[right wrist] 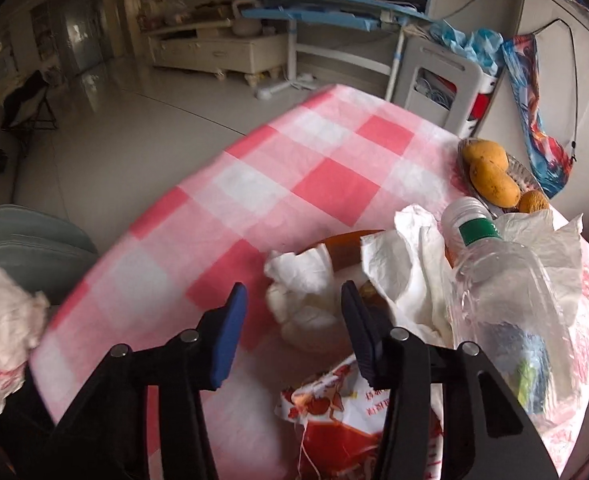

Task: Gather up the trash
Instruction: 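Grasp a white tissue with the right tool while the left tool holds its paper, then carry both tools over the yellow basin and open both to drop the papers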

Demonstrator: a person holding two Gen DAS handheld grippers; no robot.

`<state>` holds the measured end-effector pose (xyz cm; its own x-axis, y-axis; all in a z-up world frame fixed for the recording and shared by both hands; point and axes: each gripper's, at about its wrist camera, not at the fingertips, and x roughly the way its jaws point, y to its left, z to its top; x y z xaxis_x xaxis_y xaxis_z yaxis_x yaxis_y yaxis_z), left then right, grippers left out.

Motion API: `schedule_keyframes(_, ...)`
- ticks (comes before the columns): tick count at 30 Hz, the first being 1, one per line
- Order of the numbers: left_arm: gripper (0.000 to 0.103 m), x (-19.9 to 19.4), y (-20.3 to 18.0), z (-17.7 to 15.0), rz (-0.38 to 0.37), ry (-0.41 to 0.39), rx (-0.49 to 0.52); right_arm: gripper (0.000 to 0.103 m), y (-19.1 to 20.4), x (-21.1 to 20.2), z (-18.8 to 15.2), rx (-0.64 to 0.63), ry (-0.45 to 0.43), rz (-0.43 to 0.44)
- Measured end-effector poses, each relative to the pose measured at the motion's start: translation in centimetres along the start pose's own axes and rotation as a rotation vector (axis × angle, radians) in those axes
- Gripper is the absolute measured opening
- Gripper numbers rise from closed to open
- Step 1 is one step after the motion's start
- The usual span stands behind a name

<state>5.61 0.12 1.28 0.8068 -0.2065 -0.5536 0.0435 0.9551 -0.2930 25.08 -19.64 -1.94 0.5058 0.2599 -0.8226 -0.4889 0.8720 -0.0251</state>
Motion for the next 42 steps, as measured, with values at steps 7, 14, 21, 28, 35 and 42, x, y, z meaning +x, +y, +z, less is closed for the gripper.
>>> schedule_keyframes(7,0.014,0.8,0.5,0.1,-0.015,0.009,-0.024,0.02,-0.4,-1.0,-0.5,0.061,-0.051,0.04)
schedule_keyframes(14,0.014,0.1,-0.9,0.1,-0.036,-0.001,0.013,0.02,-0.3,-10.0,-4.3,0.156,-0.262,0.232)
schedule_keyframes(21,0.014,-2.7,-4.2,-0.6,-0.08,0.0,0.086,0.02,-1.0,-15.6,-10.8,0.301,-0.309,0.282)
schedule_keyframes(28,0.014,-5.4,-6.4,-3.0,-0.099,0.04,0.148,0.021,0.7,-17.1,-18.5,0.451,-0.215,0.309)
schedule_keyframes(35,0.014,-8.0,-7.9,-5.2,-0.106,0.065,0.21,0.021,2.2,-16.6,-21.8,0.512,-0.14,0.313)
schedule_keyframes(42,0.014,-10.0,-8.7,-6.3,-0.12,0.07,0.233,0.022,3.2,-17.1,-22.7,0.493,-0.141,0.287)
